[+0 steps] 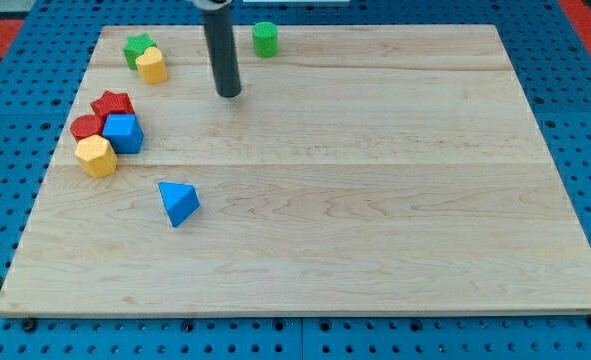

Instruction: Move the yellow heart closer to the green circle

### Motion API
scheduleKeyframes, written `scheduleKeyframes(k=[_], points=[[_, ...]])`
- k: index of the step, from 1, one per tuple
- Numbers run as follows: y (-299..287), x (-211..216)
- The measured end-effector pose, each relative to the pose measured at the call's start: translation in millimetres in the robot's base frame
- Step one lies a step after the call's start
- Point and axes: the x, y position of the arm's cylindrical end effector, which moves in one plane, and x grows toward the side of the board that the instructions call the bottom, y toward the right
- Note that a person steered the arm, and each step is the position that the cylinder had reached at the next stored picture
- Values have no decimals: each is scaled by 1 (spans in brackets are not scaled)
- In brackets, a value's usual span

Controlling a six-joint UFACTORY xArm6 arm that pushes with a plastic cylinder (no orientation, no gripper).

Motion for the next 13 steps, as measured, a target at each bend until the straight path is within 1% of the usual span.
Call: scheduleKeyframes(k=[1, 2, 3, 4, 5, 6, 7, 9, 10, 11, 12, 13], points=[[-18, -52], [-24, -92], [49, -97], [36, -73], [32, -11], [20, -3], [20, -3], [-3, -13], [-33, -5], [-131, -6], [-169, -40], [-83, -36]])
